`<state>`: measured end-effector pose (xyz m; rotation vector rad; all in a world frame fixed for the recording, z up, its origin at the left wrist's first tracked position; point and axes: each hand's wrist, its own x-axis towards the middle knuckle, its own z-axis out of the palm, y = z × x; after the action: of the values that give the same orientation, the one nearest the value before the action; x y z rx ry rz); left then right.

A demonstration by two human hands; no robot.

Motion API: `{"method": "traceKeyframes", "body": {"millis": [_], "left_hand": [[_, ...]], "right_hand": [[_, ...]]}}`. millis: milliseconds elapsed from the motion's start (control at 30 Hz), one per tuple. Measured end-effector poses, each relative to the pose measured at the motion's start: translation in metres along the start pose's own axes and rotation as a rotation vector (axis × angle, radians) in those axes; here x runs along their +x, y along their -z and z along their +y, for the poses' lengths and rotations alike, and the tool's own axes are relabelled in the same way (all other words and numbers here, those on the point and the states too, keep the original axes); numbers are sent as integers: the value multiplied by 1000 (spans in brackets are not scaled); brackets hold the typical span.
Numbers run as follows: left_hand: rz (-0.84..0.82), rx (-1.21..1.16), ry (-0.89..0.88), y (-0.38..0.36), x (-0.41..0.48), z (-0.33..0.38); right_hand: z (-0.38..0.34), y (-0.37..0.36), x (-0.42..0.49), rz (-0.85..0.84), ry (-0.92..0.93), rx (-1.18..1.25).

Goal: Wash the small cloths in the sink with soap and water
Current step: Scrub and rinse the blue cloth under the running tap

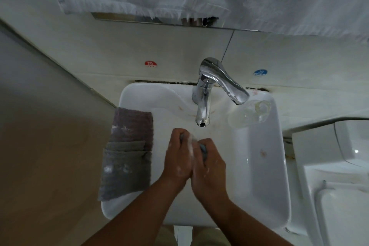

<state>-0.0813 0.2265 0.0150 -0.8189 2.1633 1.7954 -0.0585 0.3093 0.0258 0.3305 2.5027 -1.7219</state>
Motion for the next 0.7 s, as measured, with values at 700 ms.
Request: {"method": "traceKeyframes", "body": {"millis": [700], "left_hand": [[-49, -83, 47, 0, 0, 0]], "right_hand": [[4, -7, 8, -13, -25, -21]]}}
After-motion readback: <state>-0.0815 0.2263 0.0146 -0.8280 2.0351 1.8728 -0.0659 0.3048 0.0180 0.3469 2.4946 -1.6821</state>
